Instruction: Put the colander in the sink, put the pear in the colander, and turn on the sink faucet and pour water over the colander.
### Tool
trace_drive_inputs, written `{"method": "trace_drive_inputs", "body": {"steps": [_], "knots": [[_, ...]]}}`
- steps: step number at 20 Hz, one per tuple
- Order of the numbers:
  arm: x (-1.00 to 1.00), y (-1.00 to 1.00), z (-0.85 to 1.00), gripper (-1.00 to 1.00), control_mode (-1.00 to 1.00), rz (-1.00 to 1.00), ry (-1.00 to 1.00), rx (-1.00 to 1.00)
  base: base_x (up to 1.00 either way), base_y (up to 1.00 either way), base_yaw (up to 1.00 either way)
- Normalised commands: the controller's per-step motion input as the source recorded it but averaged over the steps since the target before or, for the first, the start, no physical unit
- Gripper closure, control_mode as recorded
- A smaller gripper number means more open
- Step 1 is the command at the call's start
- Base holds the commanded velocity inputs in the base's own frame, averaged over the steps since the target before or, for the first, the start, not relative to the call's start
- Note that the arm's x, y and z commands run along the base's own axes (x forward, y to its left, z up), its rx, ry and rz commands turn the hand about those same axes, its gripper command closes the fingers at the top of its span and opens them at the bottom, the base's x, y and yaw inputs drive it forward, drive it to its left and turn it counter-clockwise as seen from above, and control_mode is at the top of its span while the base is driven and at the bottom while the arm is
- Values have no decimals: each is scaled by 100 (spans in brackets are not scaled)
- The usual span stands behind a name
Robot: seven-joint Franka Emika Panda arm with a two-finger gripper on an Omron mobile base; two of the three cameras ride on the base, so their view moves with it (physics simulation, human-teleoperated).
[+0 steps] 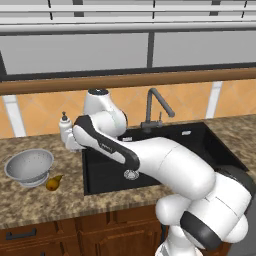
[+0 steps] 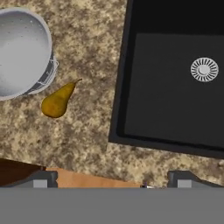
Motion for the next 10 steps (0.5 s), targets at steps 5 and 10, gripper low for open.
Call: {"method": "trace_drive_inputs", "body": {"steps": [5,10], "knots": [[16,54,-36,-100,-100,-2,0,9,0,0,0],[15,54,-37,-100,-100,-6,0,9,0,0,0]]}}
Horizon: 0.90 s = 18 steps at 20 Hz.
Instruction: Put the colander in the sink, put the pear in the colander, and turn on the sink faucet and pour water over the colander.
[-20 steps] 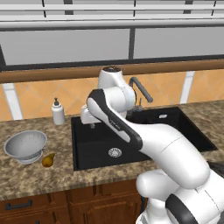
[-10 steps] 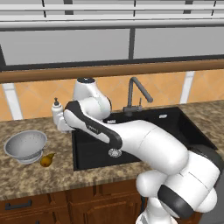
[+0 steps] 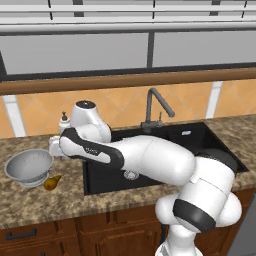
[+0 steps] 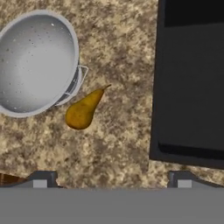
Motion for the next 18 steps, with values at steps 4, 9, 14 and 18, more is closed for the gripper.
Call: {"method": "trace_drive_inputs", "body": {"steps": [4,9,14,18], "knots": [[17,38,-34,-100,-100,-9,0,9,0,0,0],[18,31,-29,-100,-100,-12,0,5,0,0,0],[21,25,-19,-100,-100,-16,0,0,0,0,0],[26,18,-11,-100,-100,-17,0,0,0,0,0]]}}
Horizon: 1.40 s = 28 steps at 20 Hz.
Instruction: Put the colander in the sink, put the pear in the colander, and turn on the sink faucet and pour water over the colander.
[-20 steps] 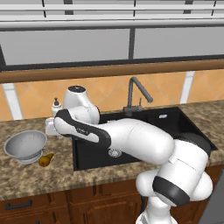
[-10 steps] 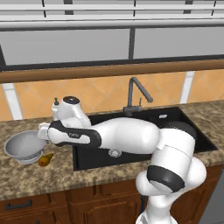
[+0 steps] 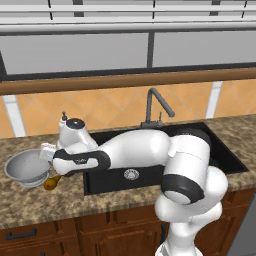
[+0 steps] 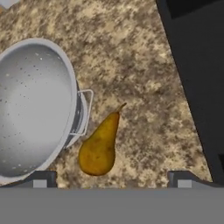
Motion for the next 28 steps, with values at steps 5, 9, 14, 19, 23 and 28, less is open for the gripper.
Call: {"method": "trace_drive_inputs", "body": {"steps": [5,9,14,19,23,28], "knots": [[28,16,-7,-100,-100,-14,0,0,0,0,0],[24,19,-8,-100,-100,-10,1,0,0,0,0],[23,22,-6,-100,-100,-6,5,0,0,0,0],[26,23,-4,-100,-100,-4,8,0,0,0,0],[15,29,-6,-100,-100,-2,9,0,0,0,0],[0,42,-1,-100,-100,-1,4,0,0,0,0]]}}
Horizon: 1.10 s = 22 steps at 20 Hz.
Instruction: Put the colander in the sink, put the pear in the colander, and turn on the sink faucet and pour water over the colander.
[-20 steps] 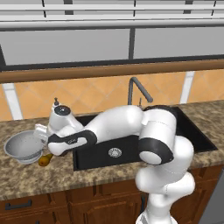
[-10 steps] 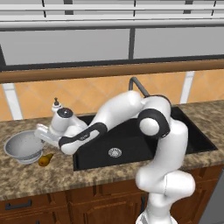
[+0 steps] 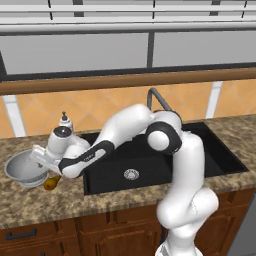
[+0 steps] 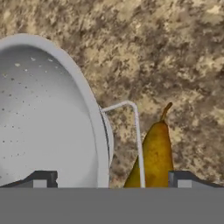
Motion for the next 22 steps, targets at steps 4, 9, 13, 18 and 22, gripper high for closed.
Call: {"method": "trace_drive_inputs", "body": {"steps": [4,9,13,18,22], "knots": [[2,34,0,-100,-100,-3,1,0,0,0,0],[4,18,0,100,-100,-7,1,0,0,0,0],[0,0,0,100,-100,-9,0,0,0,0,0],[-5,-2,0,100,-100,-14,0,0,0,0,0],[-33,-29,6,100,-100,-25,0,0,0,0,0]]}}
